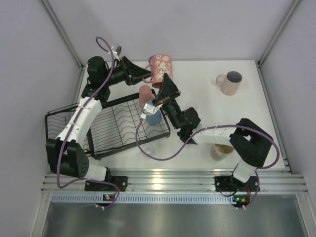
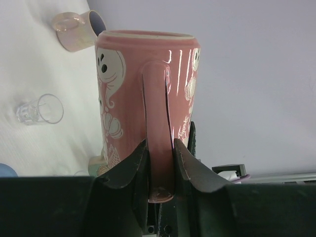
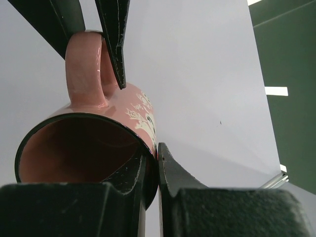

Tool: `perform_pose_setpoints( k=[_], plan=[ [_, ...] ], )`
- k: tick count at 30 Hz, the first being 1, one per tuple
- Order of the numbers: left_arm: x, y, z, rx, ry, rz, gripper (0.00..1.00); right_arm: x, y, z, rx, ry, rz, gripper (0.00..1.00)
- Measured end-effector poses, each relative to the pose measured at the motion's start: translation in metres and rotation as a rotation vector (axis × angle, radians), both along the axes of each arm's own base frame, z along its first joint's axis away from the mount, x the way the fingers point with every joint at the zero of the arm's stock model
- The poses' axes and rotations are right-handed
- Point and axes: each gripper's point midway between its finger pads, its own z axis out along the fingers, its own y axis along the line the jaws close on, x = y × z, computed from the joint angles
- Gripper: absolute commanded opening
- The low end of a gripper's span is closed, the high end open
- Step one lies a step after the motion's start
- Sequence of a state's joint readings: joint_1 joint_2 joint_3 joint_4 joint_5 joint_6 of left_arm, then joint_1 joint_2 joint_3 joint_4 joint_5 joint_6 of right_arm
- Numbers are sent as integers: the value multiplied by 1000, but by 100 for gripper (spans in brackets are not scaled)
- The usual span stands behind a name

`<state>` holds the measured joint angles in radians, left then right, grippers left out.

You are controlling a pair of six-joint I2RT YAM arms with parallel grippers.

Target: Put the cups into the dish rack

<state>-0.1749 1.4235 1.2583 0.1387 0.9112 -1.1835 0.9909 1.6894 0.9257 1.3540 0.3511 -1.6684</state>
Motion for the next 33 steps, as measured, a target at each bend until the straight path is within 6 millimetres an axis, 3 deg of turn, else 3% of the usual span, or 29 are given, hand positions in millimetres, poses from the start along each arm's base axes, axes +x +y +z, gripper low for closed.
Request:
perform_pose_setpoints(
  k=[3,5,14,19,27,33],
  plan=[
    [-2,-1,3,1,-13,3,1,-1,-2,3,-5,-16,-10,0],
    [-3,-1,5,1,-19,2,13,-2,-2,5,-9,-25,-14,0],
    [-15,-4,20,-10,-79,-23,30,-12,-8,27,-41,-79,-16,0],
    [-26,-10,28,-4,-130,-76,47,-16,-12,37,-39,-93,-16,0],
    [-41,-14,50,-2,-220,-145,53,-25,-16,51,-27,-120,6,0],
    [-50,-17,49,-1,-220,-199,55,-34,-20,48,-46,-133,35,0]
  ],
)
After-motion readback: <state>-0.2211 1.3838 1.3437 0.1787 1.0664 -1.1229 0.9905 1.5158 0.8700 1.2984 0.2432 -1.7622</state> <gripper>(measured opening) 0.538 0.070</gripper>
